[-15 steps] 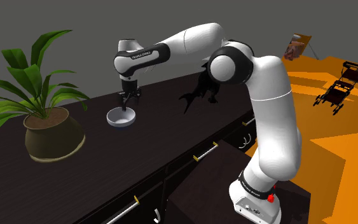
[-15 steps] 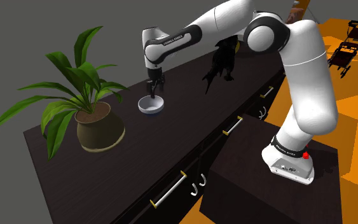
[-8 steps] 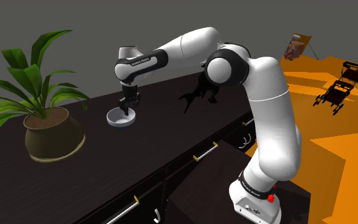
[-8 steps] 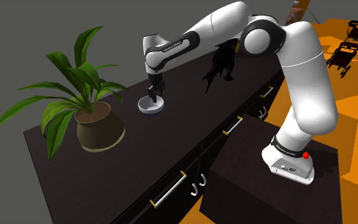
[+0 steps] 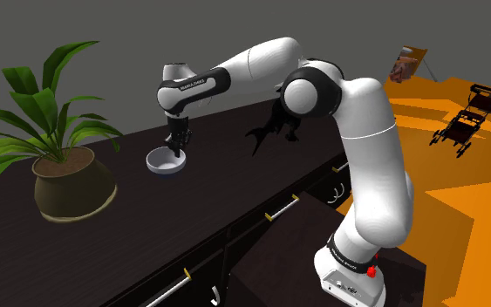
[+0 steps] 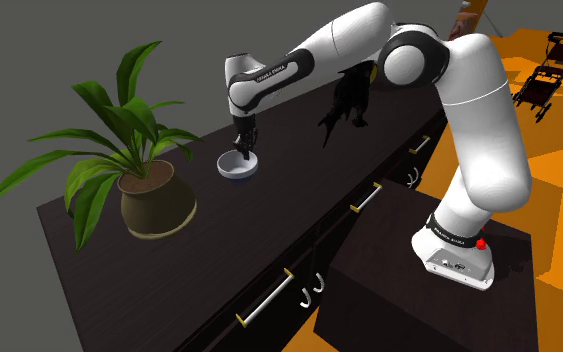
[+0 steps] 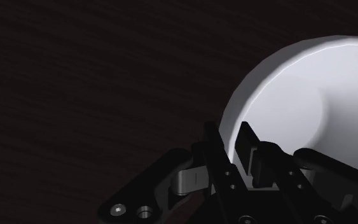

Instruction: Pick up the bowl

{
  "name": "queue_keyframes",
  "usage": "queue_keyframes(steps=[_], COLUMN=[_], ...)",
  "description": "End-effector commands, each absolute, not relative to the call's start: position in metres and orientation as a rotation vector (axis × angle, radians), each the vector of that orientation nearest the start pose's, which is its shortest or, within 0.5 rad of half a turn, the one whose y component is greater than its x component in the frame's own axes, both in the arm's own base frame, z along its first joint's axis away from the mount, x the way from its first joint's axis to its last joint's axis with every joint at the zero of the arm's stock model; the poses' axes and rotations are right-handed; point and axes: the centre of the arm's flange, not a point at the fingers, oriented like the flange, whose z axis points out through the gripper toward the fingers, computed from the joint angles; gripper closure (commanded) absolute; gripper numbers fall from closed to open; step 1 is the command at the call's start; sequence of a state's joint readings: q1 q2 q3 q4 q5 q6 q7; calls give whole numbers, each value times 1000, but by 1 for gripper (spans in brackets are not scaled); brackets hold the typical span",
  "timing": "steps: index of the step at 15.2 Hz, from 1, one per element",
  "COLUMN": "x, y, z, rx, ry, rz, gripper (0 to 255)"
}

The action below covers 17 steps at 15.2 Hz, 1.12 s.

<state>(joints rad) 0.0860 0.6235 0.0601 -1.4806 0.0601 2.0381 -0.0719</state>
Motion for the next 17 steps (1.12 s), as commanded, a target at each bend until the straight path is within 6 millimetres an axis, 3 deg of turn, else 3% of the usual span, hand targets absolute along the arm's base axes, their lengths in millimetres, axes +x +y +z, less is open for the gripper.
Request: queue_keyframes(steps=[1, 17], x=[698, 698], y=[99, 99], z=[305, 385], rx=[-3042, -3042], ry=[-273, -273], rz=[106, 106], gripper=[255, 255])
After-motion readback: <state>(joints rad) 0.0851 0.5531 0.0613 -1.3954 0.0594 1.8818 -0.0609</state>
